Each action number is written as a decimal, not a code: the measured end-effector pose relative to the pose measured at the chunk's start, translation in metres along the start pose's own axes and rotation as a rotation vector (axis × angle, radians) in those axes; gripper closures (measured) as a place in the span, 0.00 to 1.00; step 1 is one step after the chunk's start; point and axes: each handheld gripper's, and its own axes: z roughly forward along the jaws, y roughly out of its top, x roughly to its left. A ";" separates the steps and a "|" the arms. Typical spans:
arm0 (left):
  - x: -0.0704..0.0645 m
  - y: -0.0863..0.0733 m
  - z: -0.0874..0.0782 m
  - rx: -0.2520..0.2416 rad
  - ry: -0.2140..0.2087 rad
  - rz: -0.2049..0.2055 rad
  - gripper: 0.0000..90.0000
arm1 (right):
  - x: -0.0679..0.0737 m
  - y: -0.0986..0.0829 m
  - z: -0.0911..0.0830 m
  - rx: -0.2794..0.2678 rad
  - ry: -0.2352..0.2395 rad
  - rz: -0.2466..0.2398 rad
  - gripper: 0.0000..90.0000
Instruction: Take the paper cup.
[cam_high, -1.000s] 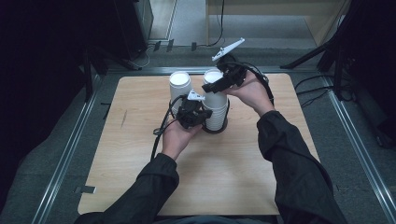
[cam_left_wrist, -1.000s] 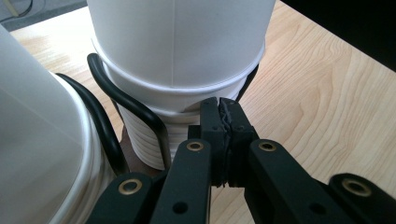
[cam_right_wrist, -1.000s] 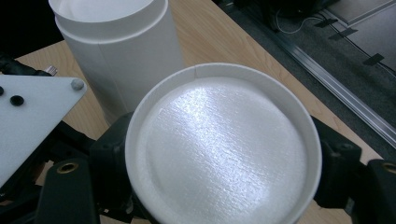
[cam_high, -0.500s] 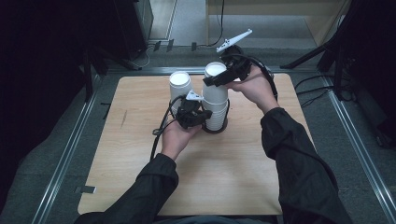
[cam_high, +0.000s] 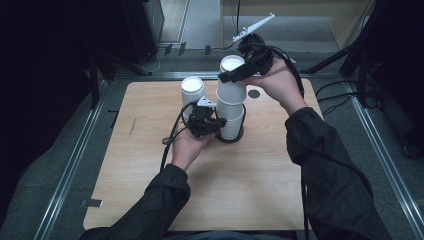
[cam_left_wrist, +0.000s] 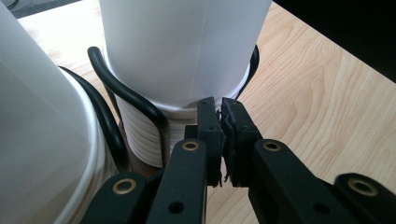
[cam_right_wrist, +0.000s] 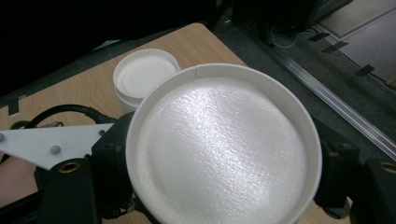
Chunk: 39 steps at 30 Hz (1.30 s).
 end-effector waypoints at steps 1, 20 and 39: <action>0.000 0.000 0.000 -0.003 0.001 -0.003 0.96 | 0.001 0.003 -0.006 -0.002 -0.024 0.000 0.28; 0.000 -0.001 -0.007 0.033 -0.037 0.015 0.88 | 0.013 -0.013 -0.059 0.009 0.033 -0.009 0.28; -0.002 -0.006 -0.035 0.050 -0.145 0.065 0.53 | 0.031 -0.080 -0.055 0.018 0.091 -0.021 0.27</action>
